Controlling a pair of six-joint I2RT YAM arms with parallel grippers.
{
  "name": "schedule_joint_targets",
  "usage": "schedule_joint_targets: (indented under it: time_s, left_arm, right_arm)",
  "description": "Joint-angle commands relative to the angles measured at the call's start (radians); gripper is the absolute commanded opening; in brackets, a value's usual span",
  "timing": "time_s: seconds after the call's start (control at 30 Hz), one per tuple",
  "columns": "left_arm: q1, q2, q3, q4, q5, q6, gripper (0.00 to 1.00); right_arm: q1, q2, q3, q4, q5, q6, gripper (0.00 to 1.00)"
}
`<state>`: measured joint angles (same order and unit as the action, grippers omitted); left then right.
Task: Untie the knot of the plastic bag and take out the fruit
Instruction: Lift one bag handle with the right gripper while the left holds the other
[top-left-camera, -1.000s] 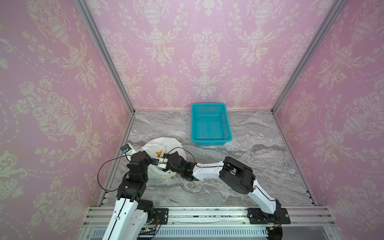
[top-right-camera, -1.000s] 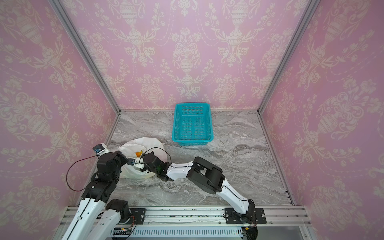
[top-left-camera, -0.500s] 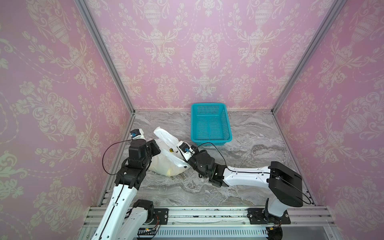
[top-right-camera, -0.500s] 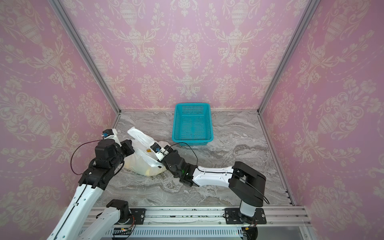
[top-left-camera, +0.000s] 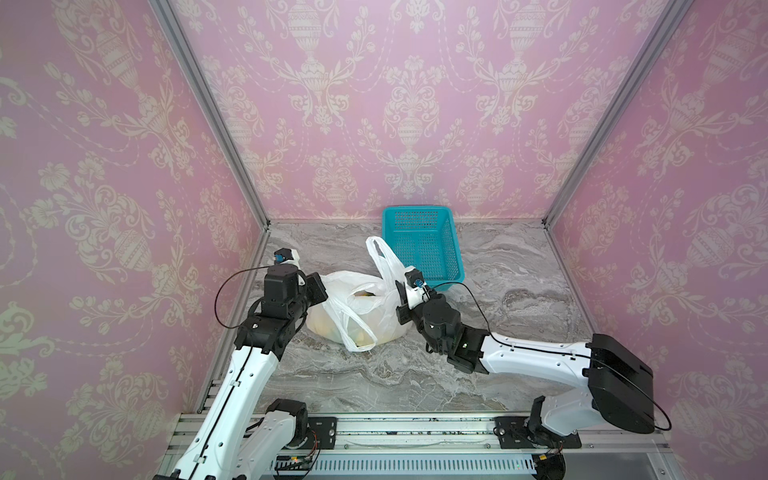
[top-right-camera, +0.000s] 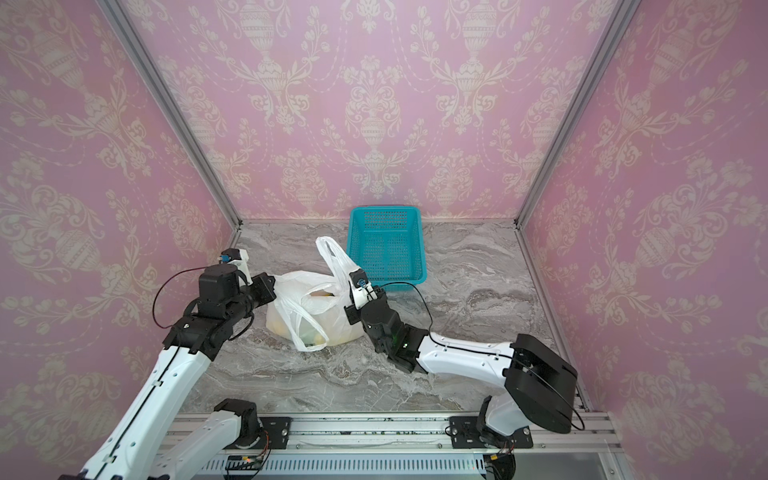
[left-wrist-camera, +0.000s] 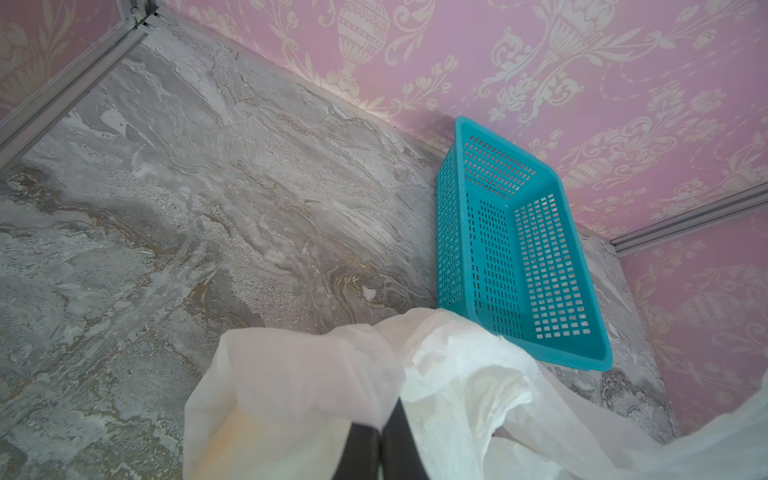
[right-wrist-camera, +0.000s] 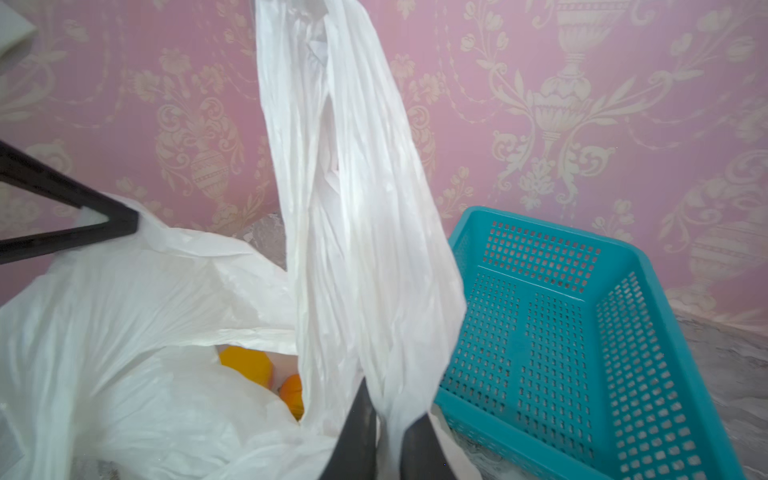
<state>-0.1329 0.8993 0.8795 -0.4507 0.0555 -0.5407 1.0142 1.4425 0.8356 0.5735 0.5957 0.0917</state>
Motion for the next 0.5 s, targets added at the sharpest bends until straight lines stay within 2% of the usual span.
schedule_joint_targets:
  time_s: [0.0,0.07,0.13,0.2,0.23,0.37,0.4,0.47]
  left_arm:
    - [0.008,-0.017,0.035,-0.017,-0.066,-0.003,0.01]
    - [0.007,-0.031,0.045,-0.018,-0.062,0.006,0.19]
    - [0.007,-0.046,0.067,-0.042,-0.063,0.021,0.48]
    - [0.007,-0.059,0.088,-0.081,-0.065,0.031,0.73]
    - [0.006,-0.069,0.097,-0.104,-0.07,0.033,0.81]
    - [-0.011,-0.13,0.119,-0.212,-0.113,0.029,0.93]
    - [-0.026,-0.155,0.119,-0.24,-0.13,0.026,0.99]
    - [-0.061,-0.199,0.125,-0.302,-0.166,0.019,0.99]
  right_arm:
    - [-0.023,-0.063,-0.036,-0.048,0.008,0.086,0.21]
    - [-0.022,-0.094,-0.05,-0.048,-0.019,0.071,0.41]
    - [-0.022,-0.123,-0.057,-0.067,-0.045,0.064,0.62]
    - [-0.023,-0.139,-0.036,-0.117,-0.072,0.053,0.78]
    - [-0.023,-0.143,-0.01,-0.17,-0.085,0.047,0.83]
    - [-0.025,-0.139,0.084,-0.318,-0.159,0.025,0.89]
    - [-0.026,-0.135,0.1,-0.34,-0.171,0.026,0.9]
    - [-0.026,-0.123,0.124,-0.363,-0.191,0.027,0.91]
